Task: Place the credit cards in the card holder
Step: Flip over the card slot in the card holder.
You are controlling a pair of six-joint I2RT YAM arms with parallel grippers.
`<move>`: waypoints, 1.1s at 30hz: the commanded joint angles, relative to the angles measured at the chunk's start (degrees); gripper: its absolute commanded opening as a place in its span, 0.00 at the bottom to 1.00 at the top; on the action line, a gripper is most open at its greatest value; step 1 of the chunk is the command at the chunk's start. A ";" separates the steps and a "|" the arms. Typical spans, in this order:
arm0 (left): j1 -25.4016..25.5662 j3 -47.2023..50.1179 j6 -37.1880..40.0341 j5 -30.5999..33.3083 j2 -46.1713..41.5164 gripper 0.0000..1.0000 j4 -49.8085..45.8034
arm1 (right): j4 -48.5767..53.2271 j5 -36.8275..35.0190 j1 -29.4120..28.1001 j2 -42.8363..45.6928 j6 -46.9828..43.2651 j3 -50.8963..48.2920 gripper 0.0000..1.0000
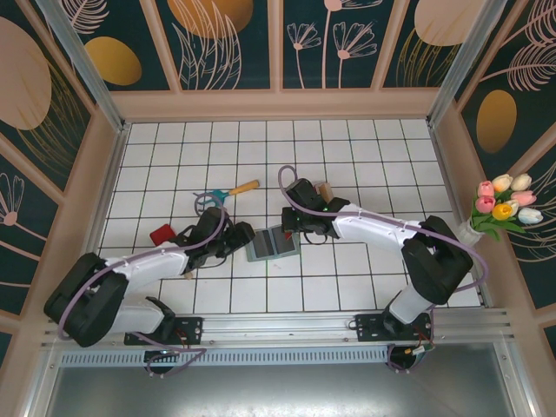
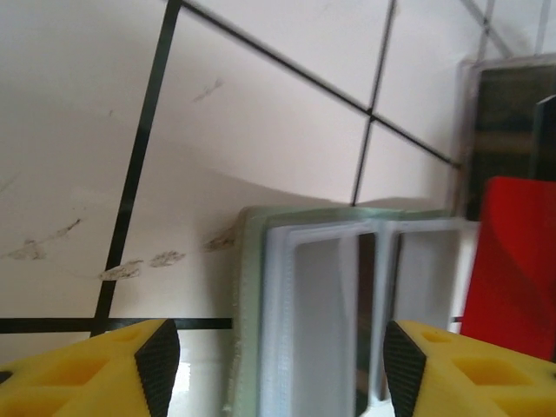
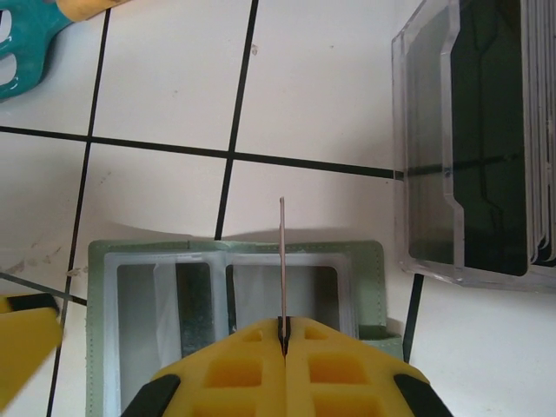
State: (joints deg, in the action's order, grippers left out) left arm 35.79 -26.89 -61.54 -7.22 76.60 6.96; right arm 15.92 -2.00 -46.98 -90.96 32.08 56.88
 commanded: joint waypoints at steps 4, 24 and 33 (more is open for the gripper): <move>-0.19 -0.26 -0.16 -3.91 3.35 0.63 7.60 | 0.14 0.88 -0.29 -0.08 1.06 0.91 0.01; -0.13 1.31 -1.83 -7.61 3.97 0.31 14.72 | 0.27 2.35 -0.41 0.74 1.32 1.40 0.01; -0.14 2.98 -2.36 -7.86 0.20 0.25 16.19 | -1.86 1.39 -3.42 1.89 3.58 2.36 0.01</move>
State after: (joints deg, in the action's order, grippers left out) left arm 35.75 -24.64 -63.70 -14.46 78.17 20.84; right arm 15.55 -0.38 -49.17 -90.63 33.89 57.01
